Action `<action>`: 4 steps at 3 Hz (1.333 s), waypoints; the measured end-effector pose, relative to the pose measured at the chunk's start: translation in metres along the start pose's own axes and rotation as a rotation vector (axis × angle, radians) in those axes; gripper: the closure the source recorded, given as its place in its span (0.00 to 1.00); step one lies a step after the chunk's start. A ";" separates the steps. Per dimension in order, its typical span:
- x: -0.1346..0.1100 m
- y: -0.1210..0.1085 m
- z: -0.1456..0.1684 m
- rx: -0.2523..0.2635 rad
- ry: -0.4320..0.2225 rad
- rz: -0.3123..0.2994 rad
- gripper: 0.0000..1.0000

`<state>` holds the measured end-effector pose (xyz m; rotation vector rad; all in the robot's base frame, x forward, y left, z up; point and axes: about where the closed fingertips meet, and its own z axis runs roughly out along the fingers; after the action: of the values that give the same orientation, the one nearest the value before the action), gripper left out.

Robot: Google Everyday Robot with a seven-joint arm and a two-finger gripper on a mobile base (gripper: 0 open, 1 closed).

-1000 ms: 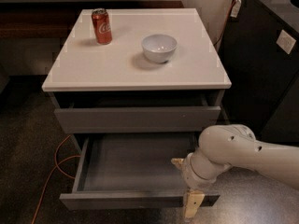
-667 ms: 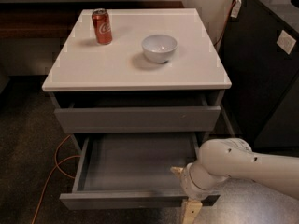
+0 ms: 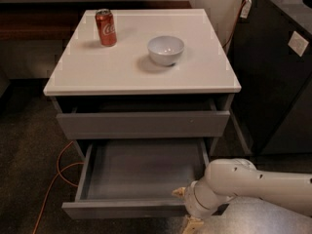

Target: Close middle drawer

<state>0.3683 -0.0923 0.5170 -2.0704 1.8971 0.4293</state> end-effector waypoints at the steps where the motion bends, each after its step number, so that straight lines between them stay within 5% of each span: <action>1: 0.003 0.004 0.019 -0.028 -0.007 -0.016 0.54; 3: 0.015 0.010 0.049 -0.064 0.039 -0.017 0.99; 4: 0.020 0.007 0.064 -0.062 0.081 -0.016 1.00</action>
Offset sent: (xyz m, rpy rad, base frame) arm -0.0093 0.0047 -0.0515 -0.0369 0.0539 0.0421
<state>0.3617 -0.0847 0.4507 -2.1720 1.9340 0.4115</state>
